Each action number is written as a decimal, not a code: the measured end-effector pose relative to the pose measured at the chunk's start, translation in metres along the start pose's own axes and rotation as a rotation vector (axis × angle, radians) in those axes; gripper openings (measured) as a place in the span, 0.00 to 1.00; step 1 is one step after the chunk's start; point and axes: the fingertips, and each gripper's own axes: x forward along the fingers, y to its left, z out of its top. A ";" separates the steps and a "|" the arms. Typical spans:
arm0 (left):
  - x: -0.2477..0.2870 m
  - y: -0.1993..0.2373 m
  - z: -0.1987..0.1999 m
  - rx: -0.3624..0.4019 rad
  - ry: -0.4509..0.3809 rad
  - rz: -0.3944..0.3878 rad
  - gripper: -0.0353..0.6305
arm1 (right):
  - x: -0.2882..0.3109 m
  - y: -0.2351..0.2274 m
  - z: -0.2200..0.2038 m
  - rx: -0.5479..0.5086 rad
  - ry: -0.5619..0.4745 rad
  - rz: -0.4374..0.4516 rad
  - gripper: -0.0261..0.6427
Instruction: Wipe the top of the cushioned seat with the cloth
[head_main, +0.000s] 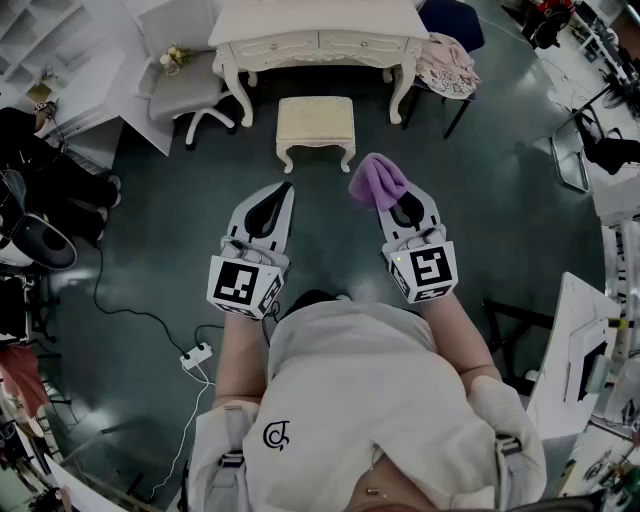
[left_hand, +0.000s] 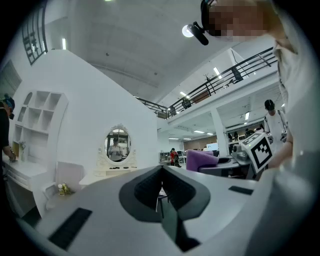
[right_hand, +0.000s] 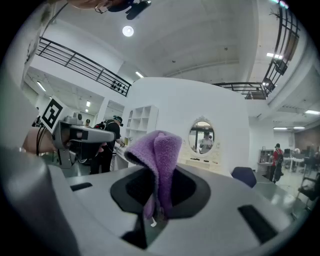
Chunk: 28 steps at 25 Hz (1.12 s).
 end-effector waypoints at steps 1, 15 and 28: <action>0.001 -0.001 0.000 0.003 0.001 -0.003 0.07 | 0.000 -0.001 -0.002 0.008 0.003 -0.002 0.14; 0.018 -0.002 -0.005 0.010 0.016 0.001 0.07 | 0.002 -0.022 -0.014 0.049 0.029 -0.032 0.15; 0.044 0.032 -0.033 -0.018 0.084 0.028 0.07 | 0.046 -0.043 -0.037 0.127 0.101 -0.041 0.15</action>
